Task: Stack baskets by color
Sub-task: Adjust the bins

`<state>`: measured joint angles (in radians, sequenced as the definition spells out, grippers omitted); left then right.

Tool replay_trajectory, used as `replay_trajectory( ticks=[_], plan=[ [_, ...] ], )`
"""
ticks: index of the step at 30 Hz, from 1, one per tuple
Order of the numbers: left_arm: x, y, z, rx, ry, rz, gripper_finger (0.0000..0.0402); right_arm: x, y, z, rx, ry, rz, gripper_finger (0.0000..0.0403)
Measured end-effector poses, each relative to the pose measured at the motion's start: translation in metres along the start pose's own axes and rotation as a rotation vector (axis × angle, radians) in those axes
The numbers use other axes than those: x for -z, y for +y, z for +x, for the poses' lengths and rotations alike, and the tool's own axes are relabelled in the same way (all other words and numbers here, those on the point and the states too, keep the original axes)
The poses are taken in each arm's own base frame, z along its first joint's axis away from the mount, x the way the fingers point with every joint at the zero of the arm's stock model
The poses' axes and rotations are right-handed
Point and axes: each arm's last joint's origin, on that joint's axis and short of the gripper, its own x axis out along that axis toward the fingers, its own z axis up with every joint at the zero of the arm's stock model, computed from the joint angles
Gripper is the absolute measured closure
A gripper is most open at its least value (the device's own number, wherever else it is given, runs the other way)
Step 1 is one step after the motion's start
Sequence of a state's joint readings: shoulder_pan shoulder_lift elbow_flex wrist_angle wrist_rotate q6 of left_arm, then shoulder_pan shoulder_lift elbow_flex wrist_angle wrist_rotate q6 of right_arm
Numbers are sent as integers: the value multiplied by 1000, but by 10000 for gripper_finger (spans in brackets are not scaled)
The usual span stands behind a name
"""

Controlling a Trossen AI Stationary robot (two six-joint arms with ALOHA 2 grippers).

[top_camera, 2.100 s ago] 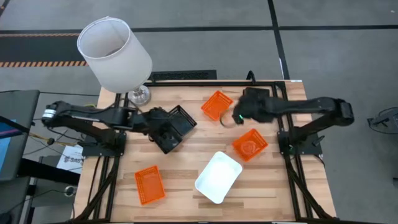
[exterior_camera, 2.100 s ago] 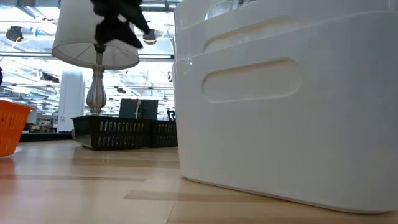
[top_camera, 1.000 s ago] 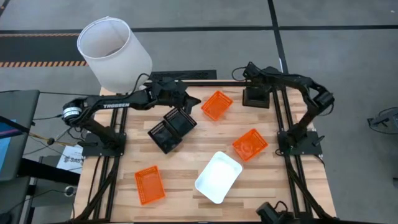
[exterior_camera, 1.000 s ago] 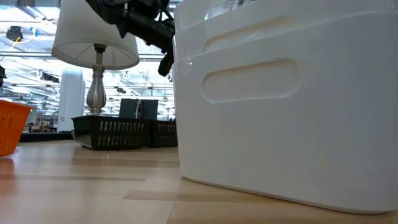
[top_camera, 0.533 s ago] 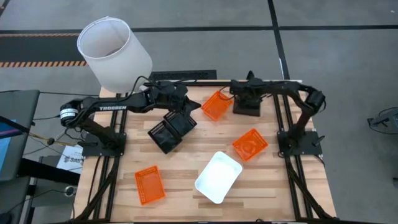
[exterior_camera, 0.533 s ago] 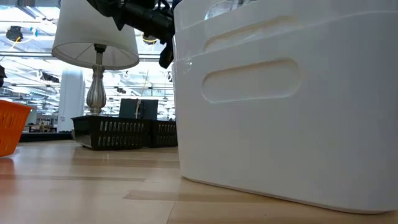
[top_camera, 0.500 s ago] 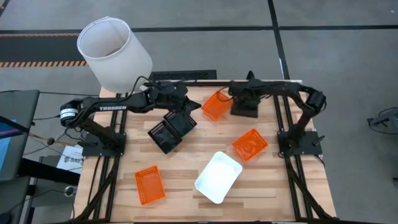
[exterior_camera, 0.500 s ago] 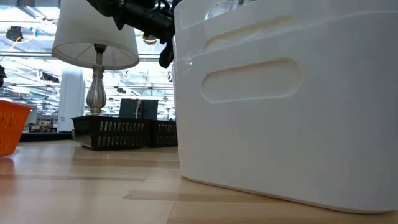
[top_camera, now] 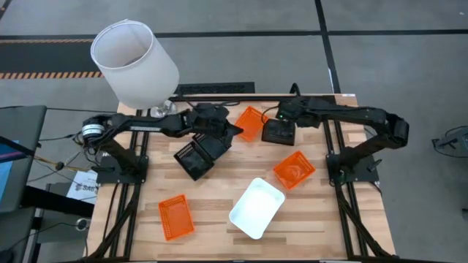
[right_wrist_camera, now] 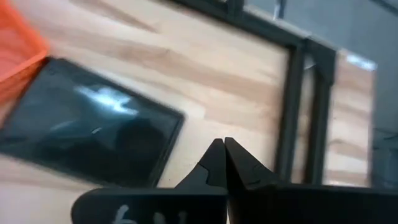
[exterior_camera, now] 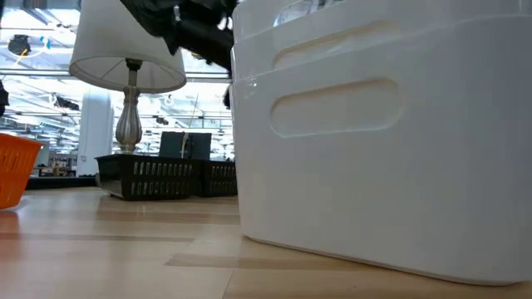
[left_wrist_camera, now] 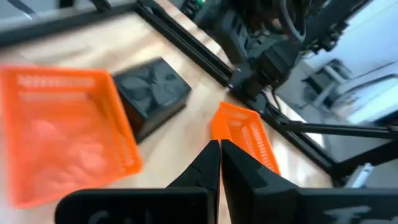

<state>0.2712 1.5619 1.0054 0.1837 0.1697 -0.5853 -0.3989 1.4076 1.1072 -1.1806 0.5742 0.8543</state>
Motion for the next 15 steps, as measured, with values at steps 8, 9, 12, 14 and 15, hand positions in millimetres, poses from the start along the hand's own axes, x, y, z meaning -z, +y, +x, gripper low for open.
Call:
replay_trajectory(
  ticks=[8,9,12,14,15],
  plan=[
    [-7,1,61,11,102,-11,401,5,3,6,30,13,-10,395],
    [-8,0,67,-26,139,19,401,8,4,9,41,21,-17,395],
    [-13,-5,78,-201,234,116,401,16,1,16,79,51,-34,397],
    [-16,-4,85,-292,281,179,401,20,-1,19,90,52,-39,397],
    [-17,-4,89,-316,293,201,402,21,-3,20,99,47,-37,397]
  ],
)
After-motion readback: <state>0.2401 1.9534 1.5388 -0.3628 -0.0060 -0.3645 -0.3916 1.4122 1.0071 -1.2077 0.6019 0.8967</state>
